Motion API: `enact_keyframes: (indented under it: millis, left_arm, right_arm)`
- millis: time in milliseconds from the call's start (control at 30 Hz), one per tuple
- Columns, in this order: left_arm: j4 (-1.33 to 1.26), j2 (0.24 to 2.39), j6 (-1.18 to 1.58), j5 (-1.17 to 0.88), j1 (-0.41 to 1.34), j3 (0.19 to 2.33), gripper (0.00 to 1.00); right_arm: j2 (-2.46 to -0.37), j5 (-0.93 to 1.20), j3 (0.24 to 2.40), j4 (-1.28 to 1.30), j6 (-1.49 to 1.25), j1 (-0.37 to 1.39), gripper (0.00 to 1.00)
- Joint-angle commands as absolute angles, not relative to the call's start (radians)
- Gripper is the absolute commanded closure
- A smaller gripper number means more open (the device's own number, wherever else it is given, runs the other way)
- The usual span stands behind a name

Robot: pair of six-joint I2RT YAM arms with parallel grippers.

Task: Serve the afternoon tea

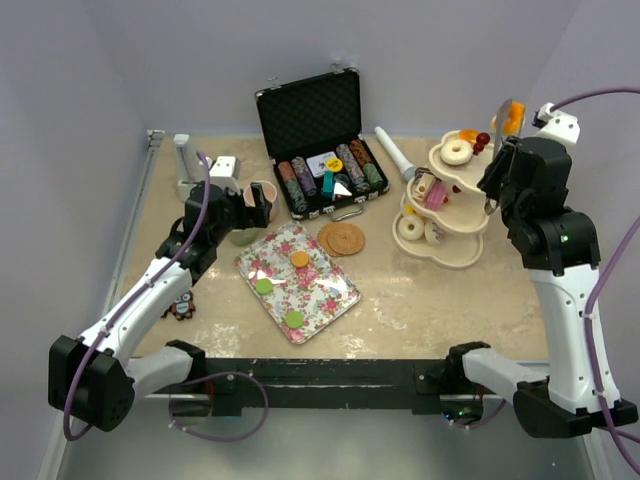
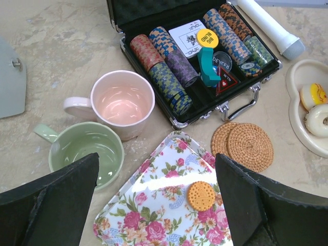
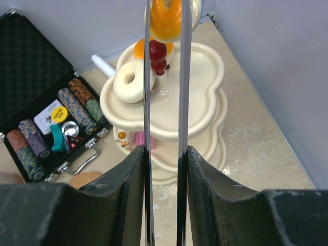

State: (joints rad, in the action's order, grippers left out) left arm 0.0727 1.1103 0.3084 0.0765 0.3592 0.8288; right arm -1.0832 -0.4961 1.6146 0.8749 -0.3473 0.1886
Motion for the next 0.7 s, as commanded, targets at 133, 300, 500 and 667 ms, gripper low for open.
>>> enact_keyframes:
  millis: [133,300,500,667]
  left_arm:
    - [0.035,1.081,0.33,0.061,0.356,0.854,0.0]
    - [0.035,1.085,0.33,0.06,0.356,0.854,0.0]
    - [0.035,1.085,0.328,0.066,0.356,0.853,0.0]
    - [0.037,1.088,0.327,0.069,0.356,0.853,0.0]
  right_arm:
    - [-1.002,-0.352,1.594,0.945,-0.367,0.184,0.86]
    - [-0.98,-0.399,1.56,0.995,-0.373,0.186,0.86]
    - [-0.953,-0.377,1.462,0.994,-0.379,0.186,0.86]
    - [-0.959,-0.347,1.419,0.971,-0.379,0.186,0.85]
